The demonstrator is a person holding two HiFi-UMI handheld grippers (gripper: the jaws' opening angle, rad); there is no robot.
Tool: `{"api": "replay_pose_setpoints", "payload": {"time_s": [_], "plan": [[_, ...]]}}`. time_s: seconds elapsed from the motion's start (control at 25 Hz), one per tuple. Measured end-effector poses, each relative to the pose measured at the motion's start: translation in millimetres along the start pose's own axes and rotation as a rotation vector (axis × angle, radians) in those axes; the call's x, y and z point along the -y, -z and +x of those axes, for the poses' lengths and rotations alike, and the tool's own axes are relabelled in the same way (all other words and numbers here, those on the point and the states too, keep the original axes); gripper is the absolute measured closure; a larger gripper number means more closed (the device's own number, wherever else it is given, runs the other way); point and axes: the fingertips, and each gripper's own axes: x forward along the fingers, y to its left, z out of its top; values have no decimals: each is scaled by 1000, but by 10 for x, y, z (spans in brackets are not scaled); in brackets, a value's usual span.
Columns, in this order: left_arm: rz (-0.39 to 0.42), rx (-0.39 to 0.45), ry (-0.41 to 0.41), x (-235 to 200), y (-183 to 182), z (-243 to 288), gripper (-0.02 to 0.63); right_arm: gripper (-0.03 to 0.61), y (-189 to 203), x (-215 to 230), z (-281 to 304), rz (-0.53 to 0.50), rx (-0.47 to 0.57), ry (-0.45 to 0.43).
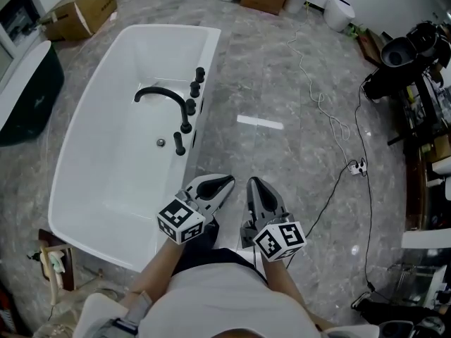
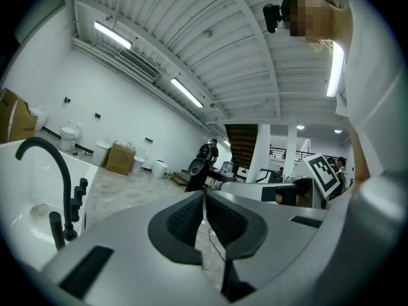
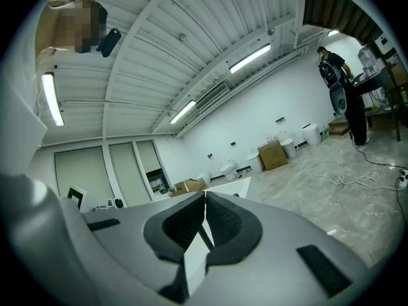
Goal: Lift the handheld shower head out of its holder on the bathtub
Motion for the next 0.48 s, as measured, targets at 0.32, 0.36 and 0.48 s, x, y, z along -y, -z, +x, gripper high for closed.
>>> {"api": "replay_pose_setpoints", "payload": {"time_s": [0.32, 0.36, 0.48], "plan": [[-2, -4, 4, -351, -128, 201, 594, 560, -136, 74, 391, 16, 9, -45], [-3, -3, 4, -397, -150, 244, 594, 560, -159, 99, 445, 12, 11, -47], [2, -1, 8, -542, -229, 356, 594, 560, -208, 156, 616, -10, 8, -48]]}}
